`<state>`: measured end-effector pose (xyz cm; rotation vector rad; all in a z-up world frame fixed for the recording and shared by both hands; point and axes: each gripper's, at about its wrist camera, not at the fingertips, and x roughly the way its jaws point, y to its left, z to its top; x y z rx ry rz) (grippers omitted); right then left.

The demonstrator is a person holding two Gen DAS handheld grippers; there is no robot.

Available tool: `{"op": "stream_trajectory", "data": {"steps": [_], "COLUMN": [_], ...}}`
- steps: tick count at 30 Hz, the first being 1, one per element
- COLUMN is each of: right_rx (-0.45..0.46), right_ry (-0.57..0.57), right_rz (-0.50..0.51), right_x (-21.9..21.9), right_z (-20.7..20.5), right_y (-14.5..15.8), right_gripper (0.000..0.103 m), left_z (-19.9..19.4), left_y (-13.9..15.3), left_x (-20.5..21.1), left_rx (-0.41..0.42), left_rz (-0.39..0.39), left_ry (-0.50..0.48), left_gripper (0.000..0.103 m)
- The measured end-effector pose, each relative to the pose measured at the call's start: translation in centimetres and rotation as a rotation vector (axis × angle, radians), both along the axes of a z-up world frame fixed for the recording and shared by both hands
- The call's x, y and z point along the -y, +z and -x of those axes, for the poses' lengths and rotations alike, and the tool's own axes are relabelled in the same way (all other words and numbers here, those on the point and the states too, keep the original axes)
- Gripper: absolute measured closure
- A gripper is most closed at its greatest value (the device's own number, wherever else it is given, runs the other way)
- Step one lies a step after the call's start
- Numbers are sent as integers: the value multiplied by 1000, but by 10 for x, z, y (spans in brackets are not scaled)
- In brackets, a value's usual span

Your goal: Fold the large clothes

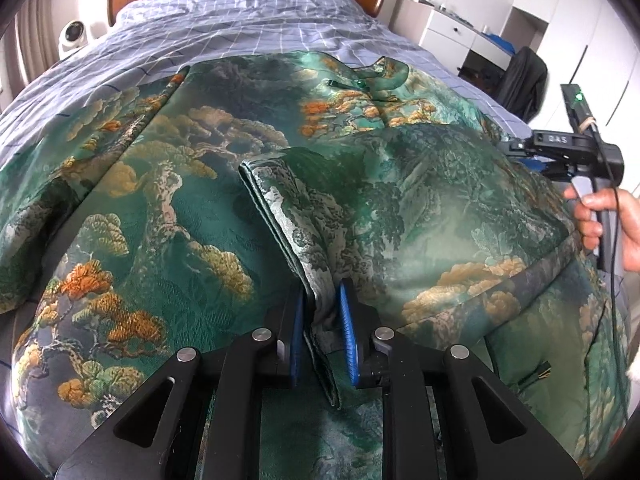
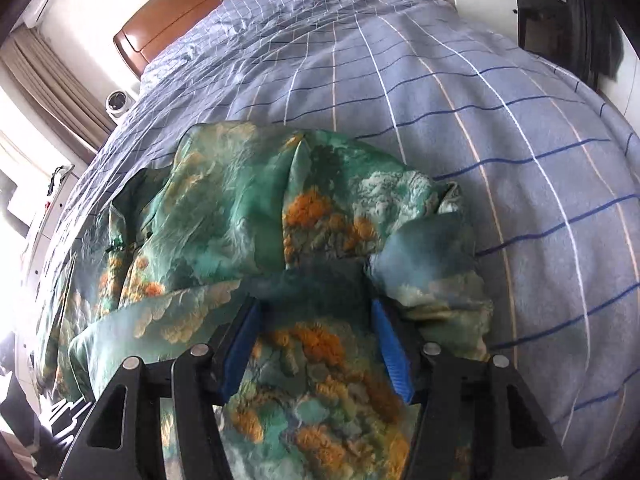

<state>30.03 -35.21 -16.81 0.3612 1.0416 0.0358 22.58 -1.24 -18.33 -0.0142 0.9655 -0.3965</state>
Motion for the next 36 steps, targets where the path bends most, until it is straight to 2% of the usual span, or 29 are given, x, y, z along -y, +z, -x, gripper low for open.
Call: {"op": "stream_trajectory", "data": {"steps": [2, 5, 8, 10, 11, 12, 14, 15, 16, 17, 18, 19, 20, 24, 28, 33, 36], "right_rx": [10, 38, 41, 19, 13, 23, 48, 61, 78, 99, 122, 138, 145, 180, 205, 232, 232], "right_ry": [18, 85, 119, 141, 151, 153, 141, 135, 134, 135, 138, 142, 142, 120, 94, 145, 184], "right_rz": [23, 54, 31, 33, 74, 108, 150, 140, 125, 115, 119, 132, 146, 215, 200, 226, 218], "right_x": [-7, -26, -33, -43, -50, -54, -62, -66, -68, -71, -77, -82, -86, -102, -113, -138, -148], "right_z": [12, 52, 97, 123, 134, 140, 158, 167, 173, 180, 191, 200, 205, 240, 272, 299, 308], "right_y": [8, 26, 39, 36, 31, 31, 37, 43, 49, 54, 62, 67, 70, 78, 78, 73, 70], "right_gripper": [45, 45, 44, 44, 44, 44, 44, 44, 43, 41, 32, 21, 19, 18, 18, 18, 17], "left_z": [0, 2, 2, 2, 3, 4, 9, 14, 21, 25, 31, 38, 44, 68, 91, 108, 110], "left_y": [0, 0, 1, 2, 4, 6, 14, 20, 27, 31, 36, 41, 45, 57, 64, 72, 74], "left_x": [0, 1, 1, 2, 2, 3, 3, 1, -2, -5, -9, -13, -17, -34, -53, -80, -107], "left_rx": [4, 14, 17, 22, 27, 33, 53, 72, 96, 109, 122, 126, 123, 127, 132, 152, 128], "left_rz": [0, -1, -5, -10, -18, -29, -67, -95, -115, -119, -116, -109, -107, -122, -129, -178, -156], "left_ry": [0, 2, 1, -2, -2, -1, 8, 23, 44, 55, 61, 62, 63, 83, 106, 162, 218], "left_gripper": [85, 85, 85, 84, 83, 77, 56, 35, 18, 14, 11, 11, 11, 9, 7, 4, 4]}}
